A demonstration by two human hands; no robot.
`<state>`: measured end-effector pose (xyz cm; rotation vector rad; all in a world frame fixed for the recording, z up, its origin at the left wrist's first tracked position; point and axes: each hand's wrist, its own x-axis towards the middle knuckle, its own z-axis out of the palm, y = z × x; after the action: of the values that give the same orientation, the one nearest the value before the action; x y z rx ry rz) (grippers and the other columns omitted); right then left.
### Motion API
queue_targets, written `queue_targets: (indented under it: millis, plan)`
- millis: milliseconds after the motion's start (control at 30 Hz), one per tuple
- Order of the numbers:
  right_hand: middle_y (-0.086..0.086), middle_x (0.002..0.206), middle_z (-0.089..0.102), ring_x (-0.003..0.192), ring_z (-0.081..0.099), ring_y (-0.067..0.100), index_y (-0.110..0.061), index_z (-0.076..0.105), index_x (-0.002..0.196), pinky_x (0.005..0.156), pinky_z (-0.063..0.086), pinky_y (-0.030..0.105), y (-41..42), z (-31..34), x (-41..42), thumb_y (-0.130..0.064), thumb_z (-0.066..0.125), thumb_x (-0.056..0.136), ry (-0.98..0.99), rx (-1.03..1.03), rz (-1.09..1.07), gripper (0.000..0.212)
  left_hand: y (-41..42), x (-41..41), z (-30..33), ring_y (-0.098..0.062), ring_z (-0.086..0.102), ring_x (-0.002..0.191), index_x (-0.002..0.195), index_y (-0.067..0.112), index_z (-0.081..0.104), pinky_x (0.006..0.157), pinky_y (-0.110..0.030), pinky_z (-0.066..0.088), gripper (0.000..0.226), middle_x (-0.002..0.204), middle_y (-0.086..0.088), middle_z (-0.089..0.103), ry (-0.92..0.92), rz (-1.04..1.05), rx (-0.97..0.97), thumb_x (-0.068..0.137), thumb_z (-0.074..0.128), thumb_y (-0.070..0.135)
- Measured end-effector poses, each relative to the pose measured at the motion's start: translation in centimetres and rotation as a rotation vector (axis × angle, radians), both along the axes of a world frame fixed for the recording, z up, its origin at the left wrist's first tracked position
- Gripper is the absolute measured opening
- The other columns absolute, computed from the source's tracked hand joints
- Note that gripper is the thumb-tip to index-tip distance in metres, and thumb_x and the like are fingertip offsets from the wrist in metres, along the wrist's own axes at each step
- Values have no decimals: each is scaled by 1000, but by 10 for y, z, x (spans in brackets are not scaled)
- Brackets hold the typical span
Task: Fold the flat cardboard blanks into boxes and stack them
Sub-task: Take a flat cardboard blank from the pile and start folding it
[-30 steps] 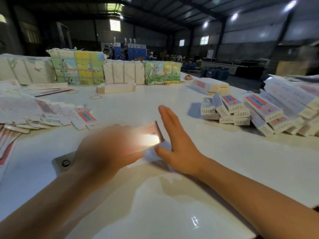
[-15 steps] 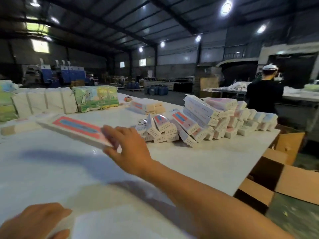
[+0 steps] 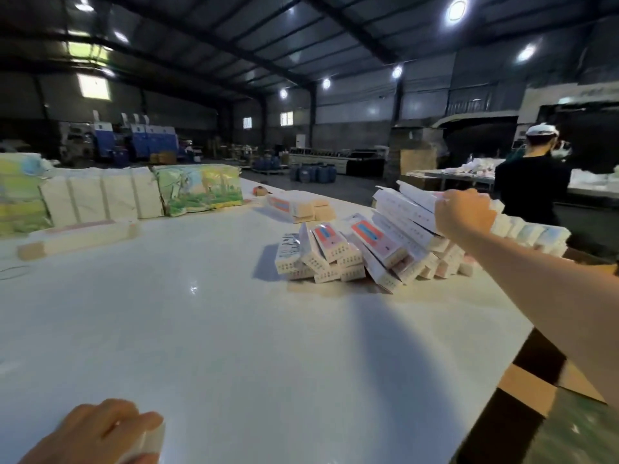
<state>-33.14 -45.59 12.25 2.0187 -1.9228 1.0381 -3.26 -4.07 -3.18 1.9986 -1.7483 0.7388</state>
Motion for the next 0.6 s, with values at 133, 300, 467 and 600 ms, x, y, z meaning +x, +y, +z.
queue_targets:
  millis: [133, 300, 467, 600]
  plan:
    - [17, 131, 50, 122, 38, 37, -10, 59, 122, 97, 35, 47, 37, 17, 47, -18, 40, 95, -137, -178, 307, 33, 12, -20, 10, -7, 41, 72, 96, 31, 50, 57, -18, 39, 33, 90, 15, 41, -7, -71, -68, 96, 23, 51]
    - [8, 117, 65, 106, 56, 22, -12, 69, 112, 82, 35, 25, 153, -6, 133, -15, 51, 92, -227, -230, 880, 26, 27, -39, 24, 0, 49, 88, 100, 33, 68, 71, -15, 44, 40, 95, 19, 56, 205, 84, 179, 80, 36, 47]
    - [2, 101, 71, 94, 58, 25, -15, 74, 98, 79, 40, 32, 261, -77, 172, -16, 58, 91, 8, -147, 1307, 17, 27, -34, 16, -6, 39, 111, 126, 35, 52, 92, -19, 34, 35, 119, 15, 48, 292, 132, 191, 94, 40, 43]
    - [0, 98, 67, 95, 57, 26, -16, 72, 97, 77, 39, 31, 287, -123, 183, -17, 55, 92, 203, 55, 1421, 17, 28, -37, 16, -17, 41, 111, 126, 24, 57, 94, -30, 36, 39, 121, 3, 53, 267, 119, 182, 93, 41, 39]
